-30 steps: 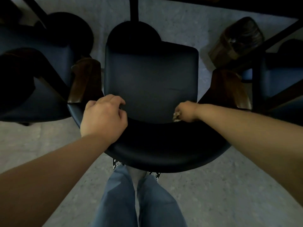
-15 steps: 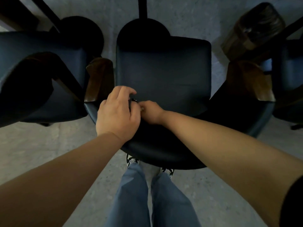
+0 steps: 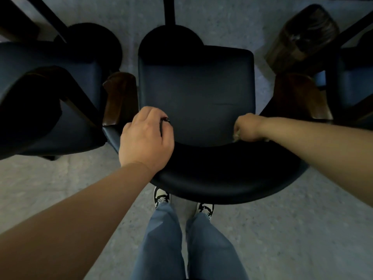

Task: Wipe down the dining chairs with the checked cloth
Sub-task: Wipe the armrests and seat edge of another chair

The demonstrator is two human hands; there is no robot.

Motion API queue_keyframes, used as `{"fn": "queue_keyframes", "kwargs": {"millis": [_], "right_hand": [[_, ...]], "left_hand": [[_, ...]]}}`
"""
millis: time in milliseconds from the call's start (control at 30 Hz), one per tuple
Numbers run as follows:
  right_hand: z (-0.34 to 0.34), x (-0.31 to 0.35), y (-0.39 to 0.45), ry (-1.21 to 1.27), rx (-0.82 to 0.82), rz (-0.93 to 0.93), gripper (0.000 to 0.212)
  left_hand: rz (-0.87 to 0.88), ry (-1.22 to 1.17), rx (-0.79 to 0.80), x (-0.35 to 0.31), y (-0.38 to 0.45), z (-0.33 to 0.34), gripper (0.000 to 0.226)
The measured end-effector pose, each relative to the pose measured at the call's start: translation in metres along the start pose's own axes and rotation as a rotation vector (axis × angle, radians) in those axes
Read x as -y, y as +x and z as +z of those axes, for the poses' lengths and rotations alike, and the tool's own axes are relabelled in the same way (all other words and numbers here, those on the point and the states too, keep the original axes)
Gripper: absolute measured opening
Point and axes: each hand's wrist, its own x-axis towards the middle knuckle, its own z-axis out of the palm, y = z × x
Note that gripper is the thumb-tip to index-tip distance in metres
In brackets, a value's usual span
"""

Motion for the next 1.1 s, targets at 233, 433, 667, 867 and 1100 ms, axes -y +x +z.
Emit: {"fn": "queue_keyframes", "kwargs": {"millis": [233,433,667,867,1100], "right_hand": [[0.002,0.135,-0.035,0.773,-0.218,-0.189,0.028],[0.015,0.112,-0.066,0.425,-0.267,-0.376,0.040],[-0.004,-0.029,-0.045,-0.077,-0.095,0.049,0.020],[0.020,0.039,-0.044,0.295,-0.138,-0.099,0.028],[0.025,0.101,-0.080,0.610,-0.344,-0.363,0.053]], "left_hand": [[-0.004,0.011,-0.028,0.000,-0.001,0.000,0.022],[0.001,0.001,-0.017,0.000,0.000,0.000,0.023],[-0.005,-0.004,-0.017,0.000,-0.001,0.000,0.021],[-0.002,-0.001,-0.003,0.000,-0.001,0.001,0.021],[-0.012,0.034,0.009,-0.001,0.001,0.001,0.023]]}}
